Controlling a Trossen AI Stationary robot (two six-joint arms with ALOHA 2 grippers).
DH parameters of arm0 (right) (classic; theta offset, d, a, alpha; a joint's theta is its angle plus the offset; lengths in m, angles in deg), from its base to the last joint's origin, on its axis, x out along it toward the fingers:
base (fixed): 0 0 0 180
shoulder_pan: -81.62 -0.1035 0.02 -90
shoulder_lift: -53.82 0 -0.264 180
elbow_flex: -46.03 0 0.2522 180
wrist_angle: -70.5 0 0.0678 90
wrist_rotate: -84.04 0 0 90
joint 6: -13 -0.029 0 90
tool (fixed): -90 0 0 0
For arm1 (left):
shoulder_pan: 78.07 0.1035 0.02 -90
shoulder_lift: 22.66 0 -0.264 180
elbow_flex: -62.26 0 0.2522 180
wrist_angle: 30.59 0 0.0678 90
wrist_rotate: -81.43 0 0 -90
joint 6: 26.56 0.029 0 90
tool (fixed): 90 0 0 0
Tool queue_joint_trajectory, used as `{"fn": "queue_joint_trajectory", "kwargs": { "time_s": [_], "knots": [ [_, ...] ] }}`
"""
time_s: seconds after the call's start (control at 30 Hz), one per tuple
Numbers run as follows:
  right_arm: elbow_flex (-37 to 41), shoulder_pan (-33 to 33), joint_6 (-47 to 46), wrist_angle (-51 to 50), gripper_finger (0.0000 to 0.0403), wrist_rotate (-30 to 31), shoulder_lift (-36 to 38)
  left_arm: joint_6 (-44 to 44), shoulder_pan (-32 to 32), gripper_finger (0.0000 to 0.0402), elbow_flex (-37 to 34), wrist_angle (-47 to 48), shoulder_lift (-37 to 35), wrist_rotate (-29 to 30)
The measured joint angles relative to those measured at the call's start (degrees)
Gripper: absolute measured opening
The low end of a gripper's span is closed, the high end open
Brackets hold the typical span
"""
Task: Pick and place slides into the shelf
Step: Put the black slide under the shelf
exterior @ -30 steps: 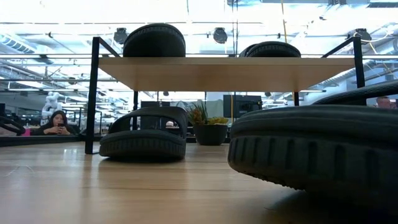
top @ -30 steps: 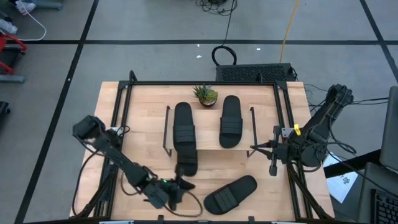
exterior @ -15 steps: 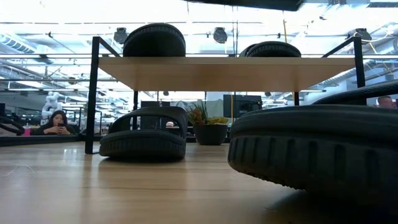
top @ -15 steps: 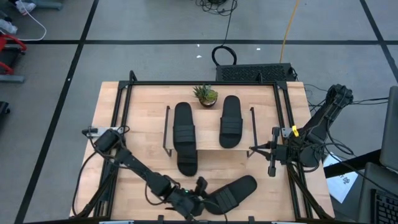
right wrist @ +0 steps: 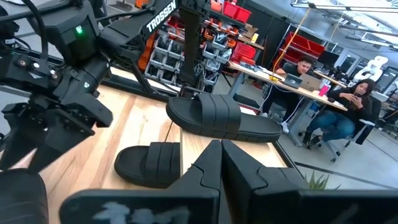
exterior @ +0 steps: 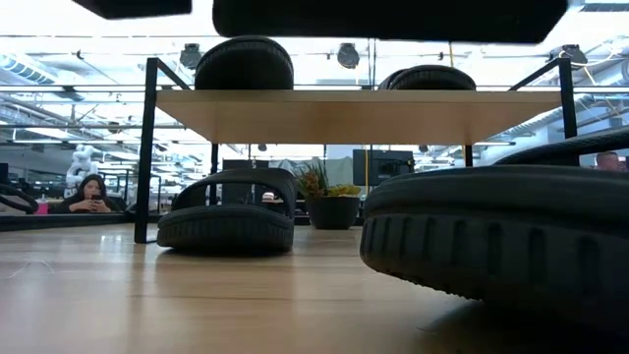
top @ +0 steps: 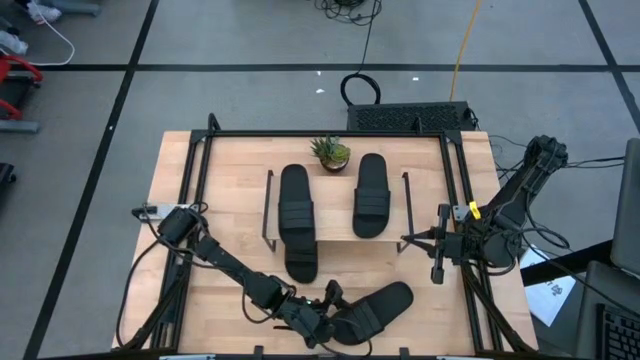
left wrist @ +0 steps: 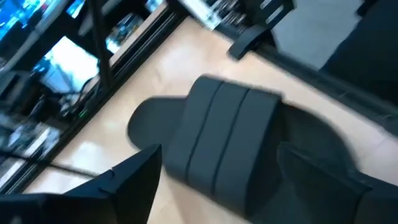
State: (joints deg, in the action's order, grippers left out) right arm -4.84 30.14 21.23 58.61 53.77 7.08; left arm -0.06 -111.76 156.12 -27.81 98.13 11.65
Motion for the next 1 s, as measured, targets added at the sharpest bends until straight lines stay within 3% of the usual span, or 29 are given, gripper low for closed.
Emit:
{"fn": "queue_joint_trajectory", "kwargs": {
  "time_s": [0.27, 0.53, 0.77, 1.0],
  "knots": [
    [0.0, 0.0, 0.0, 0.1, 0.0000, 0.0, 0.0, 1.2, 0.5, 0.0349, 0.4, -1.6, 2.7, -2.6],
    [0.0, 0.0, 0.0, 0.1, 0.0000, 0.0, 0.0, 6.6, 2.1, 0.0349, 7.8, -1.3, 10.2, 1.3],
    [0.0, 0.0, 0.0, 0.1, 0.0000, 0.0, -0.1, 9.0, 2.6, 0.0349, 11.0, 1.6, 10.3, 5.2],
    [0.0, 0.0, 0.0, 0.1, 0.0000, 0.0, -0.1, 6.3, 5.8, 0.0330, 11.2, 6.2, 10.3, -3.4]
  ]
}}
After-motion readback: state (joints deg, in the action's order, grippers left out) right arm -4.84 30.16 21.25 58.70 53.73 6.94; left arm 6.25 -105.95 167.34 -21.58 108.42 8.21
